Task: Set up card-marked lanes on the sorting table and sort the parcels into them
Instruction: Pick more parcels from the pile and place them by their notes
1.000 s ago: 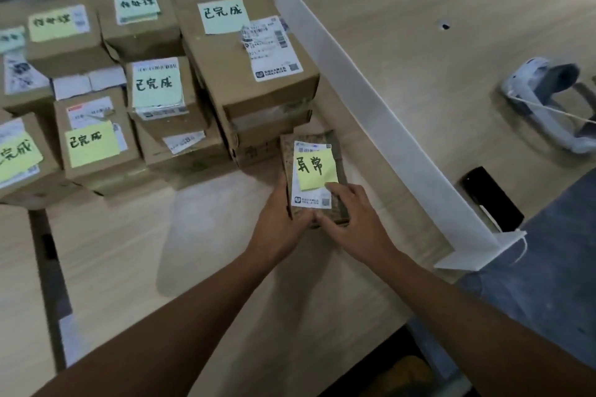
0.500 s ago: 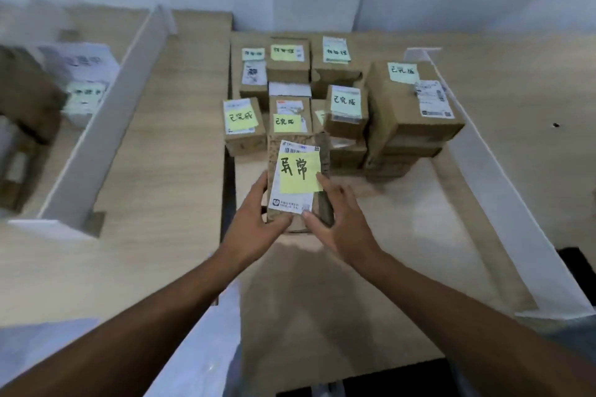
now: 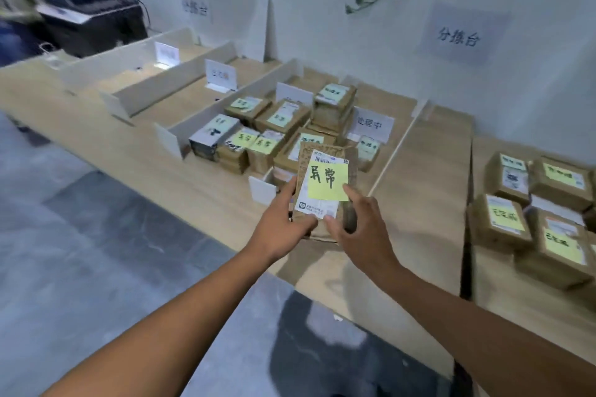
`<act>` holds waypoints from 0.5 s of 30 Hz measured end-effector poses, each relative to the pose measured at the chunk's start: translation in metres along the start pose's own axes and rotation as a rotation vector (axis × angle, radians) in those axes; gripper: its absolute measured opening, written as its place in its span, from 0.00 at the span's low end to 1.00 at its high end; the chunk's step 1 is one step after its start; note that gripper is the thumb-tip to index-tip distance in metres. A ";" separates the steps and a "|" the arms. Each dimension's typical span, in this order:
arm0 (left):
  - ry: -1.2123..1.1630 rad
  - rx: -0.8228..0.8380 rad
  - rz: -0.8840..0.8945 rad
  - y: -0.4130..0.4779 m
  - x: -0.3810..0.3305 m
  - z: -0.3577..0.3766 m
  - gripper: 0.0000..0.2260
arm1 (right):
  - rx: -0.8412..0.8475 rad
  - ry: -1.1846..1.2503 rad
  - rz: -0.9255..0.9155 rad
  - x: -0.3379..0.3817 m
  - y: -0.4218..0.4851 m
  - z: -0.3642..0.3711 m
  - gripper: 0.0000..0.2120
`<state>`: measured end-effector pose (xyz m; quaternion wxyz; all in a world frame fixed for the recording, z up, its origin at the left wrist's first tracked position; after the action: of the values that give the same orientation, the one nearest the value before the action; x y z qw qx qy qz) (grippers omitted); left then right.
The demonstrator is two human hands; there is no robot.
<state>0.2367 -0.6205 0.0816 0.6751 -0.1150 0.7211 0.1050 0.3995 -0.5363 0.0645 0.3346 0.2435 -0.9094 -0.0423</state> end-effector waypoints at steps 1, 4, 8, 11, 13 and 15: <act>0.015 -0.021 0.002 0.006 -0.001 -0.026 0.33 | 0.006 0.010 -0.016 0.019 0.012 0.016 0.35; 0.032 -0.094 0.010 0.029 0.000 -0.096 0.32 | 0.027 0.038 -0.066 0.067 0.051 0.061 0.35; 0.049 -0.166 -0.010 0.078 0.014 -0.169 0.32 | 0.037 0.019 -0.074 0.104 0.112 0.125 0.32; 0.068 -0.182 -0.011 0.124 0.028 -0.218 0.31 | 0.034 0.034 -0.055 0.121 0.162 0.174 0.30; 0.086 -0.170 -0.024 0.159 0.035 -0.246 0.32 | 0.042 0.045 -0.038 0.134 0.195 0.202 0.29; 0.096 -0.152 -0.045 0.196 0.038 -0.272 0.32 | 0.045 0.050 -0.029 0.145 0.228 0.223 0.29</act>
<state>-0.0842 -0.5186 0.0614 0.6312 -0.1868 0.7399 0.1386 0.0699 -0.4235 0.0322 0.3508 0.2648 -0.8980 -0.0207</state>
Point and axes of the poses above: each hand's wrist, its own y-axis towards the middle knuckle, its own z-axis out of the palm, x = y × z, the point moved 8 cm from there along y, towards the middle knuckle, and after that the axes turned 15 degrees about -y, right-handed, at the moved point
